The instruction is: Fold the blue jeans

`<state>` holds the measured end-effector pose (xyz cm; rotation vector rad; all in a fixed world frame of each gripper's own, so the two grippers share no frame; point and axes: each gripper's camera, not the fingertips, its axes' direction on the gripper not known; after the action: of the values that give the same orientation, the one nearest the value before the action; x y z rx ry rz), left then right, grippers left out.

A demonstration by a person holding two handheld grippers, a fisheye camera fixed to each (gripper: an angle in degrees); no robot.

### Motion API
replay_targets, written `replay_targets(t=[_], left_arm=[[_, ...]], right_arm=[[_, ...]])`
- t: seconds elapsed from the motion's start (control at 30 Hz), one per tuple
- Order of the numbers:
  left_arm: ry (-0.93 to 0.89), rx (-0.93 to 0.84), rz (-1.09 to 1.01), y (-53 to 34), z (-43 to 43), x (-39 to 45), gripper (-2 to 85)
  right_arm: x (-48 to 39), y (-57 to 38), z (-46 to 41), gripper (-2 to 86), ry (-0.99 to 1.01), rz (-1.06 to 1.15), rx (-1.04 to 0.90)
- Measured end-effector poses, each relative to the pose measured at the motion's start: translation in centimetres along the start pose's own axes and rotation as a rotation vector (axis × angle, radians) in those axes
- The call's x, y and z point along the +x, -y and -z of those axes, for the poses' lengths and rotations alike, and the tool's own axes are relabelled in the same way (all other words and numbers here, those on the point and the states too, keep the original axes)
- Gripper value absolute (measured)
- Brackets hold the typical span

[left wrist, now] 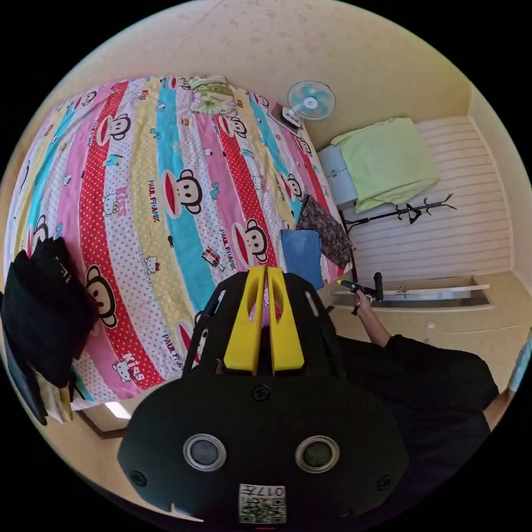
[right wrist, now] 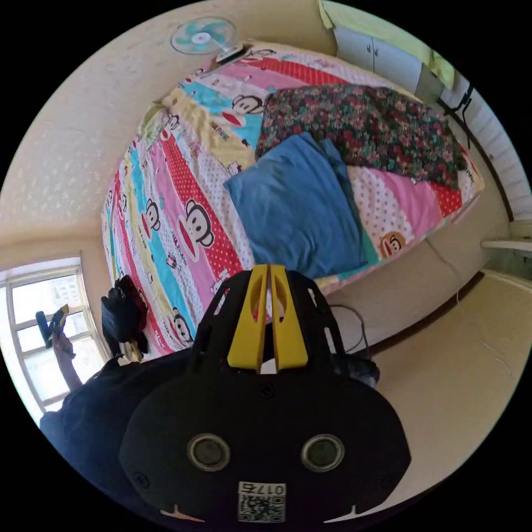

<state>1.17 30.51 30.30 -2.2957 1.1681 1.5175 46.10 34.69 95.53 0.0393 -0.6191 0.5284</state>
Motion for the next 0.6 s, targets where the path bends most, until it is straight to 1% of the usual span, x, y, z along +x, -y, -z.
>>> replay_targets(t=[0.03, 0.07, 0.13, 0.2, 0.27, 0.33, 0.37, 0.43, 0.47, 0.5, 0.53, 0.57, 0.6], left_arm=[[0.02, -0.049, -0.03, 0.3, -2.8, 2.5, -1.0], [0.029, -0.078, -0.041, 0.5, -4.1, 3.6, -1.0], [0.04, -0.216, -0.058, 1.1, -8.8, 6.7, -0.9], [0.037, -0.266, -0.038, 1.5, -10.8, 8.1, -0.9], [0.025, -0.268, -0.006, 1.9, -11.7, 9.0, -0.9], [-0.004, -0.256, 0.045, 2.2, -12.3, 9.7, -0.9], [-0.011, -0.253, 0.058, 2.1, -12.4, 9.8, -0.9], [-0.014, -0.261, 0.109, 1.7, -13.0, 9.9, -0.9], [-0.006, -0.265, 0.123, 1.5, -13.1, 9.9, -0.9], [0.011, -0.271, 0.154, 1.0, -13.4, 9.8, -0.9], [0.023, -0.271, 0.186, 0.5, -13.6, 9.8, -0.9], [0.024, -0.268, 0.2, 0.3, -13.7, 9.7, -0.9], [0.015, -0.255, 0.223, -0.1, -13.8, 9.8, -0.9]], right_arm=[[2.2, -0.1, -1.1, 1.2, 0.052, -0.021, 0.03], [3.1, 0.0, -1.4, 1.4, 0.064, -0.033, 0.042], [6.2, 1.5, -2.2, 2.6, 0.069, -0.092, 0.076], [8.6, 3.5, -2.6, 4.1, 0.066, -0.125, 0.1], [10.7, 5.8, -3.3, 5.9, 0.009, -0.136, 0.104], [13.8, 9.0, -5.4, 7.8, -0.103, -0.175, 0.065], [14.5, 9.7, -6.1, 8.2, -0.12, -0.188, 0.047], [17.6, 11.9, -9.7, 9.1, -0.154, -0.257, -0.06], [18.4, 12.2, -10.4, 9.1, -0.119, -0.286, -0.065], [19.8, 12.5, -11.3, 7.8, 0.01, -0.371, -0.042], [20.4, 12.6, -11.5, 6.4, 0.084, -0.458, -0.011], [20.1, 12.8, -11.2, 5.8, 0.114, -0.442, 0.026], [18.3, 13.0, -9.9, 4.8, 0.224, -0.329, 0.148]])
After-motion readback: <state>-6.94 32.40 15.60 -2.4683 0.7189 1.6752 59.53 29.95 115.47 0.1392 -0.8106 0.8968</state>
